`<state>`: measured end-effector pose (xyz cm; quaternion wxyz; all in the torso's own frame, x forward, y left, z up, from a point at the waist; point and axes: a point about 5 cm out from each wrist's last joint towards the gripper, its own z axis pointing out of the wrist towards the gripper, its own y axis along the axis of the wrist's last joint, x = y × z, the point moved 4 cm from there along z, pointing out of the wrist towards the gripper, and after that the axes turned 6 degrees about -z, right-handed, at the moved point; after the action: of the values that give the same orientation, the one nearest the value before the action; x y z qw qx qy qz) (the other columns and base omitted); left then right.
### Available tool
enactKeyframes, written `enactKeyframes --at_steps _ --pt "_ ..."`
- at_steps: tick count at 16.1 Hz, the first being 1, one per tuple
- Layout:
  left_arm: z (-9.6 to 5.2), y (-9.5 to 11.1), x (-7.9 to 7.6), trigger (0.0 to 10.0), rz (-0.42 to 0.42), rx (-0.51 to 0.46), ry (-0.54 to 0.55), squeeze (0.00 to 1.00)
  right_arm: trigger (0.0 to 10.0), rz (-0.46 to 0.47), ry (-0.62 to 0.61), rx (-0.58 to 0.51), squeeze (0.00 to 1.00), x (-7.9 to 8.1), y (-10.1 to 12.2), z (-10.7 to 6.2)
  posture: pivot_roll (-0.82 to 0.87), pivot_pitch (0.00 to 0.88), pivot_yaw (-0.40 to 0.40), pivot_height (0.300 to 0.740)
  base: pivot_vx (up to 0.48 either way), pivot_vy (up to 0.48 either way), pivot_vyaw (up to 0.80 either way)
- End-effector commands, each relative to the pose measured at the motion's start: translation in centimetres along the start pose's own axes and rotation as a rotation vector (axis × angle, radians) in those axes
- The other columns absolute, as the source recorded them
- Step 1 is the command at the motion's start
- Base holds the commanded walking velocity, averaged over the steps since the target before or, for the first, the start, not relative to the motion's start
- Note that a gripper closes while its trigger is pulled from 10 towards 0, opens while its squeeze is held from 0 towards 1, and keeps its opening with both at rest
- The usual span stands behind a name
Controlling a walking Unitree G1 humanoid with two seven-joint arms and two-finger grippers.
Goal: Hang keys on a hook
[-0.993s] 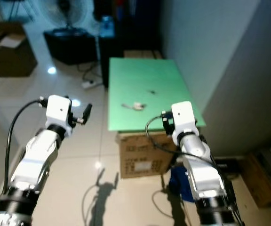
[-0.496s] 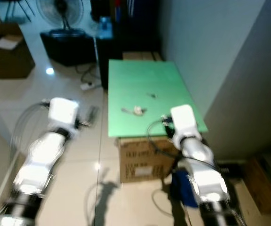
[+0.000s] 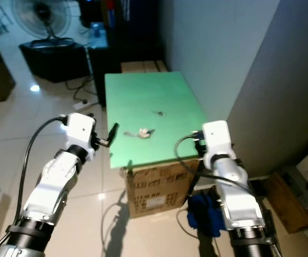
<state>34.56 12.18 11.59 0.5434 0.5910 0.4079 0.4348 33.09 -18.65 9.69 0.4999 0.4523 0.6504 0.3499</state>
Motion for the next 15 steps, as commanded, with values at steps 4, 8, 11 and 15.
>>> enactKeyframes --at_steps 4,8,11,15 --pt "-0.21 0.08 1.23 10.0 0.014 0.004 0.037 0.00 10.0 -0.033 0.039 -0.038 0.00 1.03 1.03 0.16 -0.13 0.000 -0.025 0.740 0.299 0.000 0.00" --pt "-0.11 0.09 1.21 10.0 0.012 0.005 0.035 0.00 10.0 -0.064 0.053 -0.041 0.00 1.28 0.96 0.10 -0.14 0.000 -0.018 0.740 0.301 0.000 0.00" --pt "0.00 0.15 1.16 10.0 0.014 0.005 0.030 0.00 10.0 -0.086 0.049 -0.033 0.00 1.17 0.68 -0.03 -0.13 0.000 -0.012 0.740 0.305 0.000 0.53" --pt "0.02 0.15 1.18 10.0 0.017 0.006 0.028 0.00 10.0 -0.050 0.051 -0.034 0.00 1.39 0.69 0.00 -0.14 0.000 -0.015 0.740 0.306 0.000 0.20"
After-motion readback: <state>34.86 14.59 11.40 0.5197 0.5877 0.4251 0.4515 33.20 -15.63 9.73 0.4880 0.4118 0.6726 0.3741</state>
